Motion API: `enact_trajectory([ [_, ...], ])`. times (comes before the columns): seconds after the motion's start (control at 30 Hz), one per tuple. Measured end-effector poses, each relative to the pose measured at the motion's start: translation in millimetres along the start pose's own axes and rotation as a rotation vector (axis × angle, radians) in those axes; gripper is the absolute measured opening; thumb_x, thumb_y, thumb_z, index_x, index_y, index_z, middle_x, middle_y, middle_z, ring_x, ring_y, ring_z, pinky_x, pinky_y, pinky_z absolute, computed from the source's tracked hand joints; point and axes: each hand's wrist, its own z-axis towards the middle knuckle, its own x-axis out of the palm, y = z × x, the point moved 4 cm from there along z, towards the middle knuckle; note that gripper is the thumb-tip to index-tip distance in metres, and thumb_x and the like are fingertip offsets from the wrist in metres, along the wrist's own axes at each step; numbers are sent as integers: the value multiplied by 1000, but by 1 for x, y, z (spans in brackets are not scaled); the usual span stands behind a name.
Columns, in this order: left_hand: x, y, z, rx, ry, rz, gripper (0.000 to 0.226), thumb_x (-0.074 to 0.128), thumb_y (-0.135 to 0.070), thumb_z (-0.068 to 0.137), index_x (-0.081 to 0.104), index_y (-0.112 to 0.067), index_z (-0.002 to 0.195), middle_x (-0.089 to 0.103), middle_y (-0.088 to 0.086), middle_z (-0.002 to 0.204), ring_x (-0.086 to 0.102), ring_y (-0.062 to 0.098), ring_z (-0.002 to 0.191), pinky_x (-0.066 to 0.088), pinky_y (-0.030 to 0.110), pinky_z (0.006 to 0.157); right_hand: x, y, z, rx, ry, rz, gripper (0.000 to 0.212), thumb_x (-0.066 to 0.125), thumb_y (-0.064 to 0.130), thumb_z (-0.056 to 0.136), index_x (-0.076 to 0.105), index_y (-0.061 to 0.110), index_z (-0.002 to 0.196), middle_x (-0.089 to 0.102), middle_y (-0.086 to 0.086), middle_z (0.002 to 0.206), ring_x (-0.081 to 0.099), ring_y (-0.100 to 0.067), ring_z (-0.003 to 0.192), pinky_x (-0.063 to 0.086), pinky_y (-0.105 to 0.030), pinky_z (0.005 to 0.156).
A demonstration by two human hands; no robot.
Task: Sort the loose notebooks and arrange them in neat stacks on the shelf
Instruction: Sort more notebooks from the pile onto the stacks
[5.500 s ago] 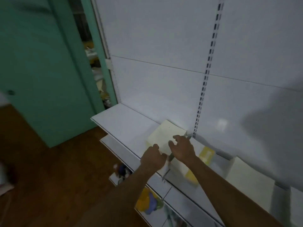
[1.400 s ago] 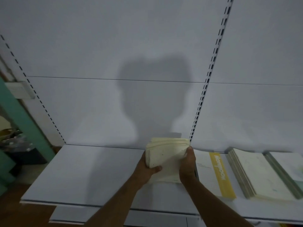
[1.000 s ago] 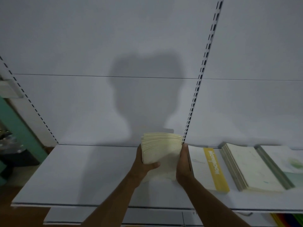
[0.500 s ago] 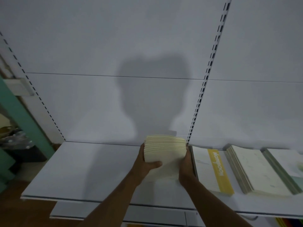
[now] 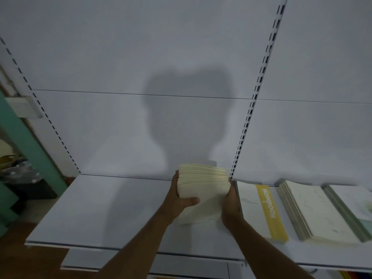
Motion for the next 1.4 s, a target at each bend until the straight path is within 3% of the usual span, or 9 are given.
enact_trajectory([
  [0.13,-2,5,-2,5,8,12,100,83,5,56,32,-2,141,48,21,137,45,37,128,42,63,100,4,-2,1,7,-20,-28,46,31,57,92,73,40,80,74,8,79,69,-4,68,52,-25,56],
  [0.3,2,6,2,-1,-37,11,91,85,2,61,38,-6,138,52,18,133,49,33,126,46,60,97,3,-2,1,5,-84,-39,44,33,63,84,71,42,81,73,8,78,70,-10,71,54,-27,52],
  [0.43,10,7,7,7,-1,17,87,85,2,63,39,-2,136,53,20,131,50,36,124,48,61,94,-1,2,0,80,-125,9,62,39,70,72,69,24,102,70,-12,102,64,-31,98,53,-51,85],
  [0.67,-5,16,10,-5,-53,98,95,93,-21,49,44,-27,130,60,0,124,57,21,116,54,49,90,-7,2,-6,58,-101,-17,57,34,64,91,63,19,113,65,-18,111,60,-38,105,46,-63,92],
  [0.77,-12,19,11,-30,-37,160,92,96,-33,41,48,-46,118,65,-17,110,63,6,103,59,36,81,-9,6,-5,42,-100,-80,56,29,61,94,64,20,112,66,-15,109,61,-35,105,47,-60,94],
  [0.97,-14,15,11,-35,-16,222,86,95,-36,43,49,-49,115,66,-21,105,65,-3,94,58,25,73,-27,24,-10,-254,72,-180,40,26,25,101,63,26,115,68,2,116,61,-17,111,45,-46,101],
  [1.1,-12,14,9,-20,-39,196,80,93,-34,46,51,-48,113,66,-15,108,64,3,99,58,25,77,-36,35,-12,-344,285,-360,62,41,-5,74,53,13,131,60,-4,130,54,-21,122,44,-50,103],
  [1.23,-10,11,9,-4,-45,201,78,92,-34,47,53,-45,113,66,-12,110,63,9,103,58,32,83,-37,37,-13,-257,403,-644,79,69,6,73,36,23,143,50,4,138,44,-16,130,41,-45,107],
  [1.4,-9,9,4,-2,-37,186,82,93,-37,42,52,-49,112,66,-13,109,63,10,104,58,34,84,-38,35,-10,-237,254,-831,57,75,20,79,51,22,130,60,2,127,55,-17,118,45,-35,101],
])
